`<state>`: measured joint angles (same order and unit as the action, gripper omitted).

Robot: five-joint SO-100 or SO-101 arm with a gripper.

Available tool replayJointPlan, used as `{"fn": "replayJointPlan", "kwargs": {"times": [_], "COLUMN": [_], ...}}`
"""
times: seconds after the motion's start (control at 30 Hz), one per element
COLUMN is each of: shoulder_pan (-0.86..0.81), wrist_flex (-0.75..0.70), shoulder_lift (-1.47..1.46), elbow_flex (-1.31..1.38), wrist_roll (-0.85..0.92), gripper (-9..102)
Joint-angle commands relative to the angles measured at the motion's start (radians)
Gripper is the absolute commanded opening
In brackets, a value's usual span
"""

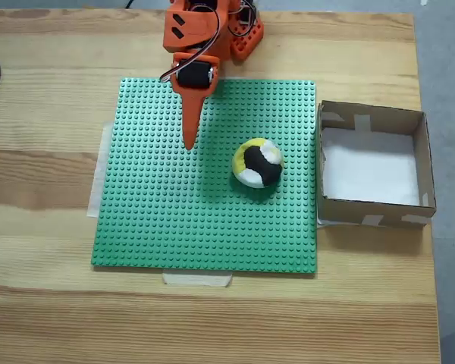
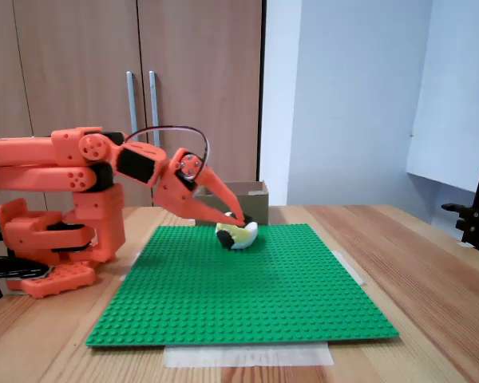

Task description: Pick the ball and put it in the box.

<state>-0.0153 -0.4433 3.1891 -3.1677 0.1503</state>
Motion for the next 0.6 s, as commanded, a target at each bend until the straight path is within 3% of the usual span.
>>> {"fn": "replayJointPlan", "kwargs": {"times": [0.0,0.57], "shoulder_pan": [0.014,0.023], "wrist_flex": [0.011,-0.064], "shoulder_lift": [-0.041,-0.308], "elbow_flex": [0.048,0.403], "wrist_roll": [0.011,-0.035], "gripper": [-1,-1]}}
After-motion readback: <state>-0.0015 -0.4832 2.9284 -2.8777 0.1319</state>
